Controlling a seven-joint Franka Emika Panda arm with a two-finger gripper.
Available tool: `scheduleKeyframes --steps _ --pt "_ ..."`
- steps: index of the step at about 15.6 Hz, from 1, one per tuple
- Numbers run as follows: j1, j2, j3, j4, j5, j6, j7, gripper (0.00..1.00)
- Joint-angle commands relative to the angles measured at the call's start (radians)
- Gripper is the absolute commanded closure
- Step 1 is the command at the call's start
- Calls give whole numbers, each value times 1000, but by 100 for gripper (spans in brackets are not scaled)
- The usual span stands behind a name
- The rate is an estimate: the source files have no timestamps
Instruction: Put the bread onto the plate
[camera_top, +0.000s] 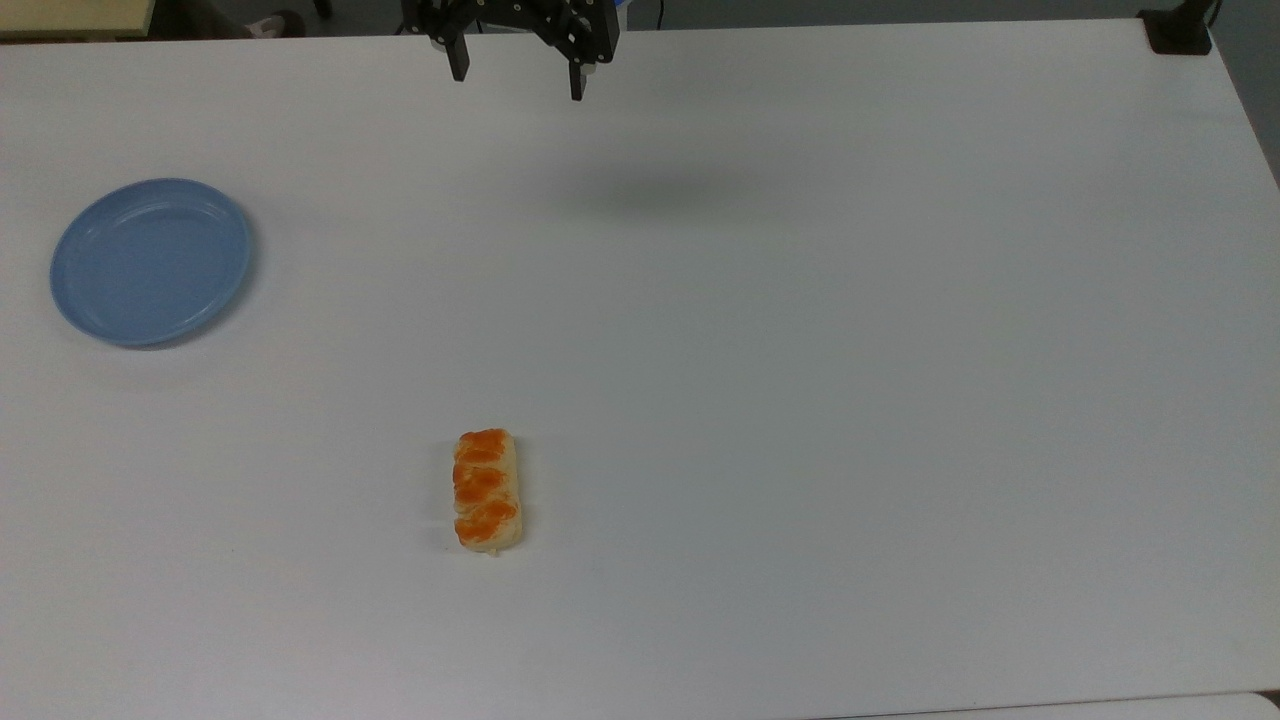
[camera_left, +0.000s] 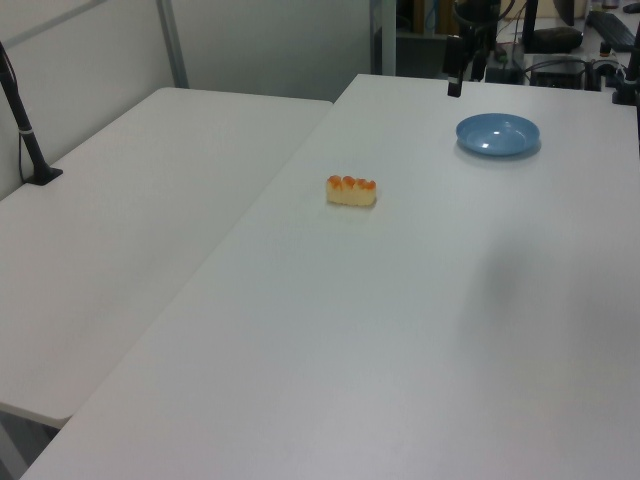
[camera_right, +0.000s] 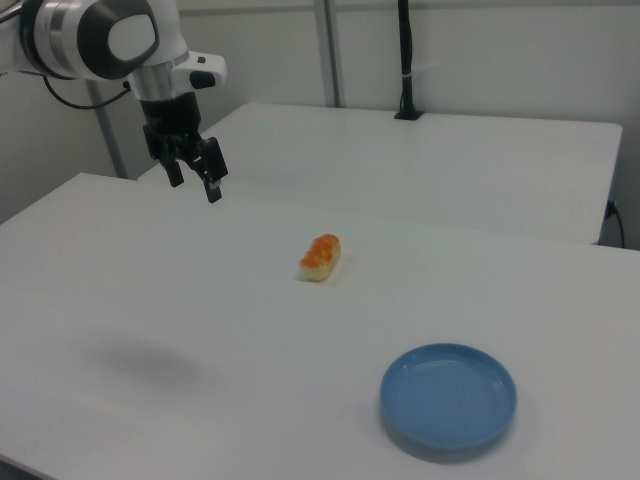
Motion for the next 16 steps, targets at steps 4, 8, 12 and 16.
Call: scheduleKeyframes --steps 4,8,12,16 --pt "3 -11 -14 -11 0 -8 -19 0" --pt "1 -10 -12 -13 0 -11 -16 0" --pt "7 -10 -11 -11 -3 -28 -14 0" --pt "6 -9 -10 -10 -3 -32 -11 0"
